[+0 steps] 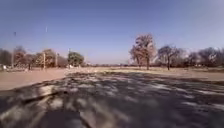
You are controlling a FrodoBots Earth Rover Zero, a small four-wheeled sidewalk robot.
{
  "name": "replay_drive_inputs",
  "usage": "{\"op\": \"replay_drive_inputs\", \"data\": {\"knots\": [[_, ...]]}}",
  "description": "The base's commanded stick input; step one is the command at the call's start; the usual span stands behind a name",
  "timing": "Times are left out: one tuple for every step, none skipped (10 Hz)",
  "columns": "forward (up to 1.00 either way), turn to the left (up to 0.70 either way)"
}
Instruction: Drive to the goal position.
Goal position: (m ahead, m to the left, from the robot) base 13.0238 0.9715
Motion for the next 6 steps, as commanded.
{"op": "replay_drive_inputs", "data": {"knots": [[0.7, -0.35], [0.7, -0.35], [0.7, -0.35], [0.7, -0.33], [0.7, -0.18], [0.7, -0.04]]}}
